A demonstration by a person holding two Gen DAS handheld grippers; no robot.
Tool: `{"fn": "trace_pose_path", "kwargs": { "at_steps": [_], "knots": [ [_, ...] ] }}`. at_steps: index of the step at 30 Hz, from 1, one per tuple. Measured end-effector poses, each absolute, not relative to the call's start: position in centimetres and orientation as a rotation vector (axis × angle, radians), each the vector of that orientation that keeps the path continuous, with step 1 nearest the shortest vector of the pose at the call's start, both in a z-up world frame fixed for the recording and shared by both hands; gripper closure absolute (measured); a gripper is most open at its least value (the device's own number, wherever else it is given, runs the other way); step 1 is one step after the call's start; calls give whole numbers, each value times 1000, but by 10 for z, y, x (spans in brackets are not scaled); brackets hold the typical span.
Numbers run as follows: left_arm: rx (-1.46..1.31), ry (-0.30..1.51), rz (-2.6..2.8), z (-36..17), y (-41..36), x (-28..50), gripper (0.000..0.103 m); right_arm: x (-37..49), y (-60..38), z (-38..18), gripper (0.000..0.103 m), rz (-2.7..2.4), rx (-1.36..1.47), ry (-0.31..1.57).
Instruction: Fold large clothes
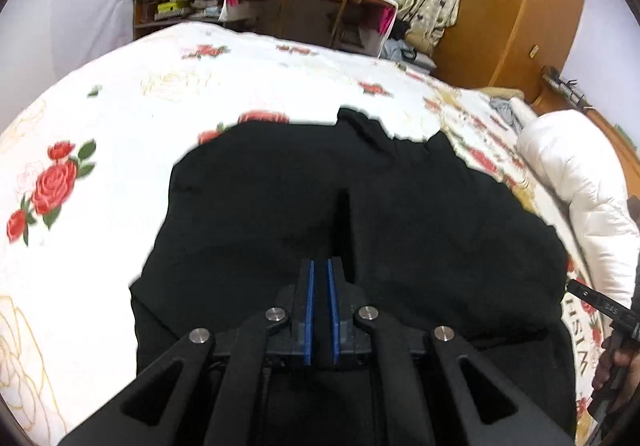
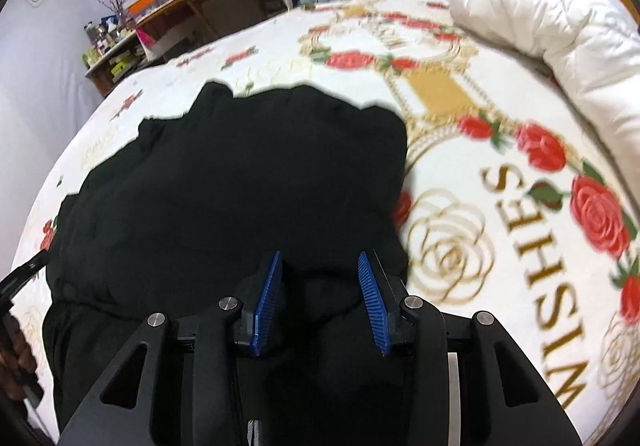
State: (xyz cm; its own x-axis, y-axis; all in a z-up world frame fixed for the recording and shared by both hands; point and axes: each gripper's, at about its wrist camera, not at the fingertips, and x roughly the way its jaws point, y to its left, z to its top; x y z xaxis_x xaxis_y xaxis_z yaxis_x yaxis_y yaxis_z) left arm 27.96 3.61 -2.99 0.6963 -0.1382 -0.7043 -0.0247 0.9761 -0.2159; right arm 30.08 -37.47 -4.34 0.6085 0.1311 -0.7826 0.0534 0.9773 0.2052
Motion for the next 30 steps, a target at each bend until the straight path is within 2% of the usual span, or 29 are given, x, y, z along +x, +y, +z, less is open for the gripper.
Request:
{"fn": "trace_pose_path", "kwargs": {
  "at_steps": [5,8,11,13,17,24,27,30],
  "knots": [
    [-158,764,-140,-19,1,320,94,334,-371,-35,62,45,174,891],
    [-90,814,-139,-46,-18,354,94,354,-369,-42,68,43,155,902],
    [-105,912,-123,-95,-18,376,94,375,-375,-62,71,29,163,942],
    [-115,879,-125,-103,-18,374,95,383,-378,-79,74,22,160,976],
    [-105,889,-124,-94,-18,371,95,387,-380,-86,74,10,179,989],
    [-95,762,-42,-42,39,341,95,344,-378,-43,74,33,154,893],
    [-137,798,66,-52,82,347,95,327,-374,-44,74,45,164,887],
    [-200,888,49,-85,97,355,95,329,-369,-66,74,29,150,940]
  ]
}}
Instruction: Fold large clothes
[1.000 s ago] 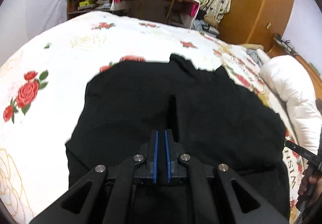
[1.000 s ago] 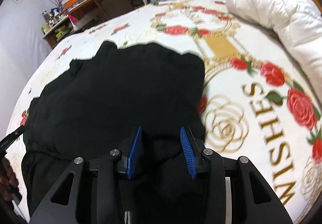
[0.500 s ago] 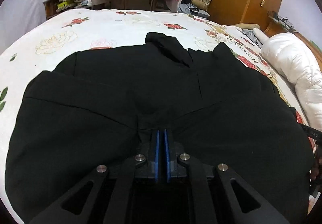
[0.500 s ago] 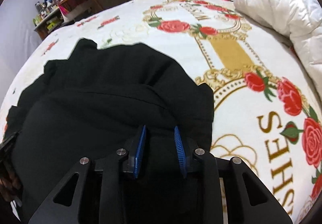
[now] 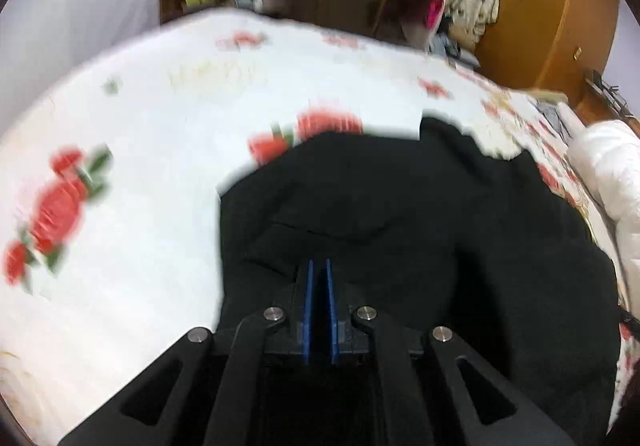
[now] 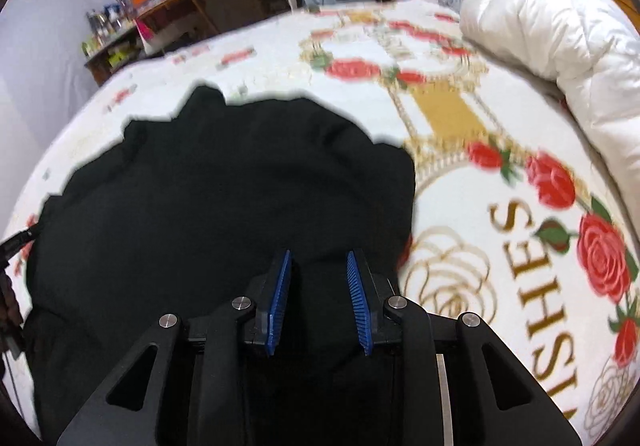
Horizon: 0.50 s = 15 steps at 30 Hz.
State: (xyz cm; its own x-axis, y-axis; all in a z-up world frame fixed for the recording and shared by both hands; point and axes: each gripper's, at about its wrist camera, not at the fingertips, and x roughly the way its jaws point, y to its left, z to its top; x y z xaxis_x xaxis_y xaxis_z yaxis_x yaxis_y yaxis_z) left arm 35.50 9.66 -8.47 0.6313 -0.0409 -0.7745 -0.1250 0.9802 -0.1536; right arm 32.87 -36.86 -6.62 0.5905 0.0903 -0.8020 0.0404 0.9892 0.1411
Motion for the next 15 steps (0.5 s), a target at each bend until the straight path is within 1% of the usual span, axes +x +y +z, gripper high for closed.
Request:
{"fn": "trace_pose_path", "kwargs": {
  "at_steps": [3,7,10,12,15],
  "knots": [
    [-138,895,43,-102,88,358,95,334,-371,-82,74,12,175,939],
    [-190,898,48,-89,92,355,95,332,-372,-71,74,5,168,940],
    [-189,827,10,-65,89,323,95,312,-369,-51,74,36,183,895],
    [-167,799,-2,-57,85,303,95,295,-362,-44,74,64,187,877],
    [-152,837,-7,-70,84,282,95,282,-341,-50,74,115,152,889]
  ]
}}
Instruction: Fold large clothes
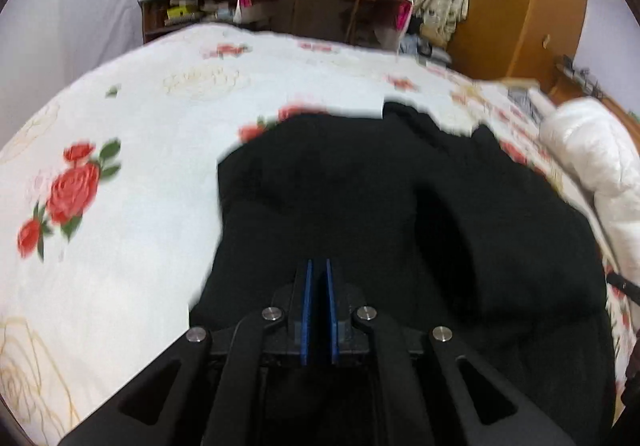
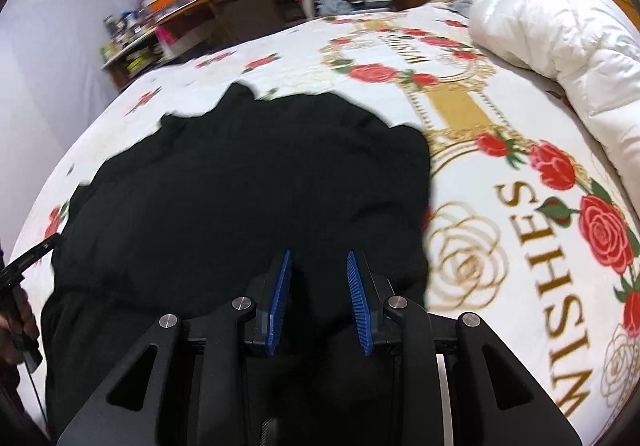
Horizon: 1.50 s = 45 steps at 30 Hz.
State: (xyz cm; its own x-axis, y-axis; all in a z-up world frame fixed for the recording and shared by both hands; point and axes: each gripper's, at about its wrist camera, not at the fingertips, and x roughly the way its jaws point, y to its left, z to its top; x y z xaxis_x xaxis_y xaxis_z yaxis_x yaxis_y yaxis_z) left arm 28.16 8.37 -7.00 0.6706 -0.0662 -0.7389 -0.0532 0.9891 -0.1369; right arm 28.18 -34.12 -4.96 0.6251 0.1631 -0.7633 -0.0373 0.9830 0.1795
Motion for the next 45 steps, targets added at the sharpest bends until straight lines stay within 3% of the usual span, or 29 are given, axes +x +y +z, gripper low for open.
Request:
{"fn": "trace_pose_path", "kwargs": {
  "at_steps": [5,12,14,26,28,30,35,45],
  "knots": [
    [-167,894,3,-80,75,267,95,285,-311,-77,73,108,15,995],
    [-126,838,-59,-32,54,205,95,229,-312,-16,72,131,63,900],
    [-108,818,-47,-18,48,180,95,203,-312,-1,66,129,83,880],
    [-79,726,-116,45,23,49,95,52,-296,46,57,142,115,799],
    [-72,716,-119,49,20,33,91,38,-294,48,57,147,115,794],
    [-67,715,-123,48,19,23,80,27,-292,49,56,146,111,791],
    [-54,715,-122,46,21,2,76,3,-289,44,46,145,107,803],
    [-75,720,-82,39,34,-24,66,-23,-287,36,41,161,106,805]
  ]
}}
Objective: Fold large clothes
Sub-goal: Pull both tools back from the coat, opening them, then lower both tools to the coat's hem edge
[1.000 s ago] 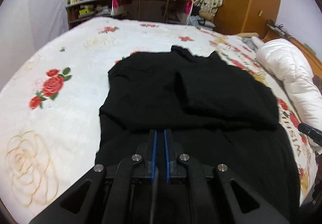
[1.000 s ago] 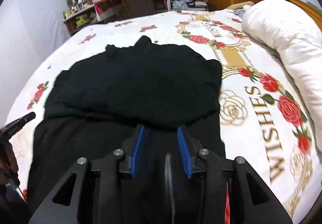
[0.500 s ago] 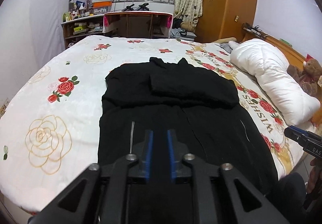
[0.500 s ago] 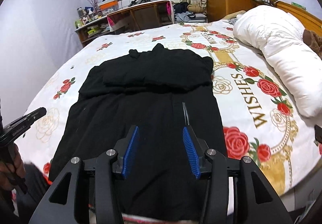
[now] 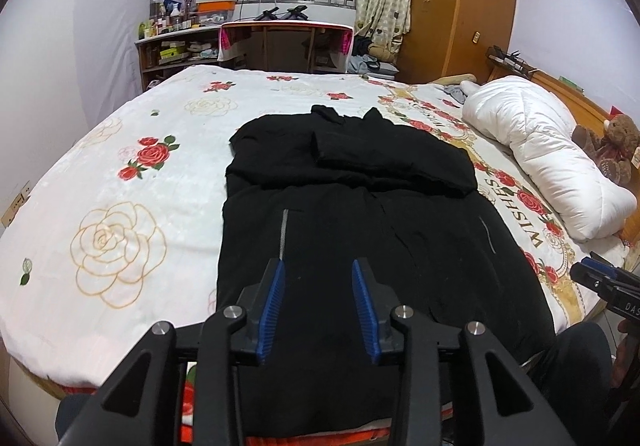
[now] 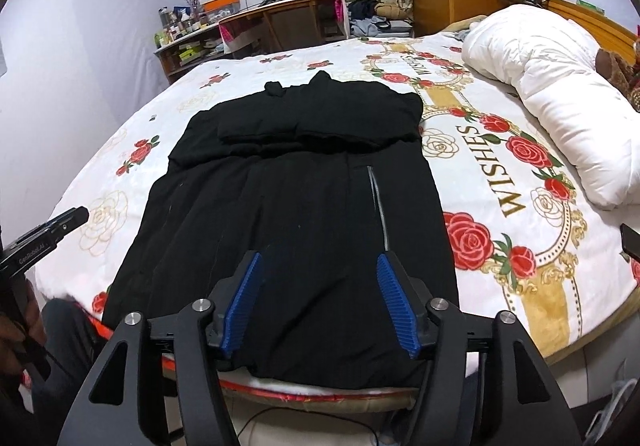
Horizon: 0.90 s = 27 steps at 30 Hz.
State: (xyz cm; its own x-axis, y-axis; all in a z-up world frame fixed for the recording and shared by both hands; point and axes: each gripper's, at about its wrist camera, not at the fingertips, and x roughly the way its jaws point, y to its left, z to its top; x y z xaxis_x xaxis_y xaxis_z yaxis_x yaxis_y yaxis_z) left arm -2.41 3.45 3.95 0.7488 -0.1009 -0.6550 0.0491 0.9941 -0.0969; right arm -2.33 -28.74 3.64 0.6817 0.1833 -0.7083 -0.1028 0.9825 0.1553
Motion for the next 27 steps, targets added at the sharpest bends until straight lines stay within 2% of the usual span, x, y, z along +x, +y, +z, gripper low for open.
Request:
{"fn": "trace_pose_path", "kwargs": {
  "at_steps": [14,17,27],
  "knots": [
    [-68,756,-53,23,42,-19,60,-24,-299,19,38,155,145,833],
    [-69,769,-45,15,46,-15,58,-22,-304,15,32,152,159,840],
    [-98,853,41,-27,73,6,55,7,-330,-11,31,97,178,902]
  ]
}}
